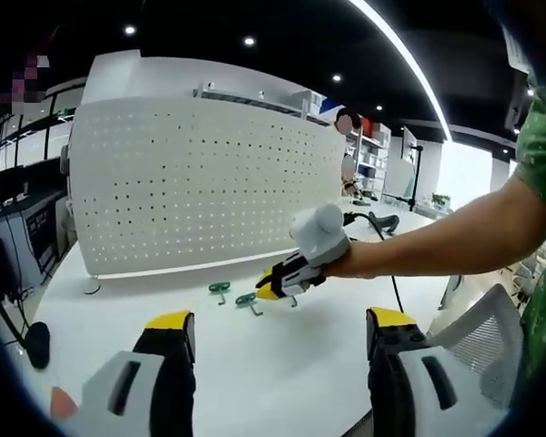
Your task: Insert the hook assembly into the mounting plate slot until the hook locks in place.
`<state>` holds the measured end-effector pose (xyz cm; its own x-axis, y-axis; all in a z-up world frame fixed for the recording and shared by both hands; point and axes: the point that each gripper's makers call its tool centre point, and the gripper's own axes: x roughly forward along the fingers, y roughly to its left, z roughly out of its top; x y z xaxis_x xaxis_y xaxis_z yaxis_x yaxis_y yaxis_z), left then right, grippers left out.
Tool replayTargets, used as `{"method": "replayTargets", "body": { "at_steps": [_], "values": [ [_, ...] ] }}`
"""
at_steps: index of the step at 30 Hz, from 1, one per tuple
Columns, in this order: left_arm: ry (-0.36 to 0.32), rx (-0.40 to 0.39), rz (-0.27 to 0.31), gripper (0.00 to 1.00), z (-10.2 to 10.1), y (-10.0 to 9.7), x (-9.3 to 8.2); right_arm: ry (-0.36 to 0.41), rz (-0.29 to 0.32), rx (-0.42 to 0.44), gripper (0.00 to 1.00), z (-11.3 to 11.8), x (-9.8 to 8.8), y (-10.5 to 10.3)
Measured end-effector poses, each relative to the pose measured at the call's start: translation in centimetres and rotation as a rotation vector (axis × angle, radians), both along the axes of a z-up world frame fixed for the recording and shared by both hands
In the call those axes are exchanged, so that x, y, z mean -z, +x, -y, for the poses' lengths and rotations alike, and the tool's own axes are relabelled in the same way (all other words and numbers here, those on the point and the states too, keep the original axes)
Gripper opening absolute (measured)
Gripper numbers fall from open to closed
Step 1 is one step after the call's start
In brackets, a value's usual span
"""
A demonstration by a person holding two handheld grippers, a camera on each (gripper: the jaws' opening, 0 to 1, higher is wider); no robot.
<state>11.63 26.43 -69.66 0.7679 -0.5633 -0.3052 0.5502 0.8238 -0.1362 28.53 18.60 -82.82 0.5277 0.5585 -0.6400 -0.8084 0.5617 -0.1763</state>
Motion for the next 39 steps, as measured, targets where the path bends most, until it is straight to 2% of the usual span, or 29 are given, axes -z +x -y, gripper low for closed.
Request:
{"method": "replayTargets", "body": {
  "at_steps": [2,18,32,39],
  "values": [
    [0.001,-0.001,-0.001,0.79,0.0,0.0,0.0,-0.023,0.005,-0.02,0.08,-0.1,0.2,0.0],
    [-0.005,-0.008,-0.01,0.77,-0.3,0.2,0.2,-0.061,-0.005,-0.05,0.05,-0.2,1.2,0.0],
    [-0.004,-0.006,-0.012,0.77,-0.3,0.4,0.3,-0.072,-0.003,-0.063,0.01,-0.1,1.5,0.1],
    [0.003,-0.002,-0.014,0.77,-0.3,0.5,0.4,-0.052,-0.004,-0.063,0.01,-0.3,1.1,0.0]
  ]
}}
